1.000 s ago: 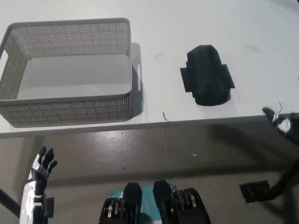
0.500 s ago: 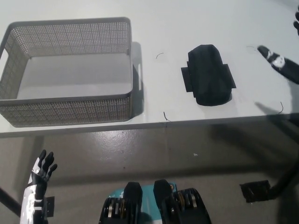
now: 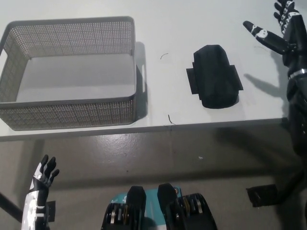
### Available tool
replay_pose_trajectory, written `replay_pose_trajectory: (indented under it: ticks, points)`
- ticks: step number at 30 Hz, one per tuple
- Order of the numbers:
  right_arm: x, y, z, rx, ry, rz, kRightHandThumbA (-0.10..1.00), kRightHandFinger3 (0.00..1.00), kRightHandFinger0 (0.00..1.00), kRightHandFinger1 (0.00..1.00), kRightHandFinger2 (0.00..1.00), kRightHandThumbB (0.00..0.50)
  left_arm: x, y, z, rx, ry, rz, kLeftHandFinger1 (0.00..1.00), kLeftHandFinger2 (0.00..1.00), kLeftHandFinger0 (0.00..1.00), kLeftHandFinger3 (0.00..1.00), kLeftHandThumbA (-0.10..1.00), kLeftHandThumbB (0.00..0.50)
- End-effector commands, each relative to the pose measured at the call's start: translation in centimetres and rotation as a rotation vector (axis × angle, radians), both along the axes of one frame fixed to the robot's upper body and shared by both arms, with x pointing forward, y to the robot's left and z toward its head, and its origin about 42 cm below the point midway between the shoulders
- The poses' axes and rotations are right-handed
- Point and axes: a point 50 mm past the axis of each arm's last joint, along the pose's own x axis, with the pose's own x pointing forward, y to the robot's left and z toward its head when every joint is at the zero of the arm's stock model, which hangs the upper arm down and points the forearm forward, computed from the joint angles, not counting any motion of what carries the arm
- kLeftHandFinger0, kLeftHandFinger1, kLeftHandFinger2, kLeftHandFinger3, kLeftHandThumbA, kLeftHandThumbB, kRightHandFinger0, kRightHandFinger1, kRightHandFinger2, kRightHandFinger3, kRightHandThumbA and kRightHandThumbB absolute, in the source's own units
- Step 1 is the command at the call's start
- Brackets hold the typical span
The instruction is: Use the right hand to push the pencil case on the right hand side to the container on the left side
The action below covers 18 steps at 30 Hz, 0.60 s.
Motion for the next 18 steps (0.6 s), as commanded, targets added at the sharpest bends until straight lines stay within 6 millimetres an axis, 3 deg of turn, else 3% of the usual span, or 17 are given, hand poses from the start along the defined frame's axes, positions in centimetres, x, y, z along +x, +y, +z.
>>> replay_pose_trajectory:
  ticks: [1, 5, 8, 10, 14, 18]
  points:
    - [2.1, 0.5, 4.3, -0.02, -0.102, -0.019, 0.94, 1.0, 1.0, 1.0, 1.0, 0.194, -0.6, -0.2, 0.9, 0.019, -0.057, -0.013, 1.0, 1.0, 1.0, 1.0, 1.0, 0.032]
    - [3.3, 1.1, 3.9, -0.011, -0.045, -0.007, 0.96, 1.0, 1.0, 1.0, 1.0, 0.239, -0.7, -0.4, 1.0, 0.011, -0.055, -0.016, 1.0, 1.0, 1.0, 1.0, 1.0, 0.043]
    - [3.8, 1.5, 3.6, -0.006, -0.012, -0.007, 0.95, 1.0, 1.0, 1.0, 1.0, 0.185, -0.5, -0.5, 1.1, 0.014, -0.05, -0.013, 1.0, 1.0, 1.0, 1.0, 1.0, 0.061]
    - [4.0, 1.9, 3.2, 0.003, 0.027, -0.004, 0.99, 1.0, 1.0, 1.0, 1.0, 0.213, -0.5, -0.5, 1.2, 0.007, -0.056, -0.025, 1.0, 1.0, 1.0, 1.0, 1.0, 0.041]
    - [4.1, 2.3, 1.8, 0.038, 0.093, -0.001, 1.0, 1.0, 1.0, 1.0, 1.0, 0.165, -0.7, -0.5, 1.0, 0.014, -0.056, -0.03, 1.0, 1.0, 1.0, 1.0, 1.0, 0.047]
    - [4.0, 2.3, 0.4, 0.071, 0.142, -0.012, 1.0, 1.0, 1.0, 1.0, 1.0, 0.168, -0.8, -0.6, 1.2, 0.013, -0.064, -0.038, 1.0, 1.0, 1.0, 1.0, 1.0, 0.041]
